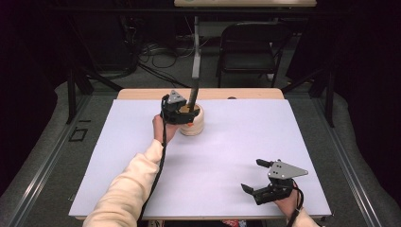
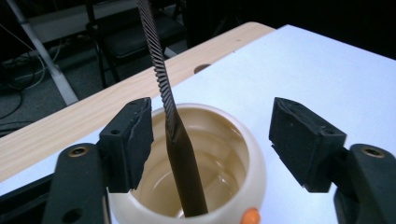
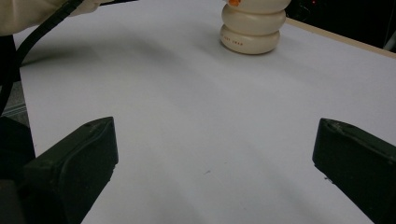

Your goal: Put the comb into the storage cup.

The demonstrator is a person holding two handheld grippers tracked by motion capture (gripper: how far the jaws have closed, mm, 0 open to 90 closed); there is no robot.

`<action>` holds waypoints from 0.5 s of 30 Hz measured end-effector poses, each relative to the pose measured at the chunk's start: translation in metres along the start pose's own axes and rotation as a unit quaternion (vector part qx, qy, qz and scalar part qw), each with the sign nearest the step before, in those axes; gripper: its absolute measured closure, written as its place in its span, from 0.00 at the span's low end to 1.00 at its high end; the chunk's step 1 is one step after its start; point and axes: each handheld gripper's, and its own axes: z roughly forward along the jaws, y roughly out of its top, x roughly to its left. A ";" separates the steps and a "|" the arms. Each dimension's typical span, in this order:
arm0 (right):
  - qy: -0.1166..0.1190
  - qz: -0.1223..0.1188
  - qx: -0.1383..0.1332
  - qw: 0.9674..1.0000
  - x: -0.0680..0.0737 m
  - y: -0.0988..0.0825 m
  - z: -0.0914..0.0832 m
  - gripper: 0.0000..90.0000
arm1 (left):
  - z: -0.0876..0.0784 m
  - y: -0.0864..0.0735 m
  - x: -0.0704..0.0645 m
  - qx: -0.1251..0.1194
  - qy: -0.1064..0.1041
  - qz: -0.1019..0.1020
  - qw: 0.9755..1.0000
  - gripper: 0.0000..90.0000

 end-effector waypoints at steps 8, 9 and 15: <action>0.000 -0.001 0.000 1.000 0.000 0.000 0.000 0.00 | -0.014 0.002 0.001 0.014 0.005 0.000 1.000 0.17; 0.000 -0.001 0.001 1.000 0.000 0.000 0.000 0.00 | -0.016 0.002 0.001 0.017 0.004 0.001 1.000 0.15; 0.000 -0.001 0.001 1.000 0.000 0.000 0.000 0.00 | -0.025 0.000 -0.001 0.033 0.003 0.010 0.999 0.06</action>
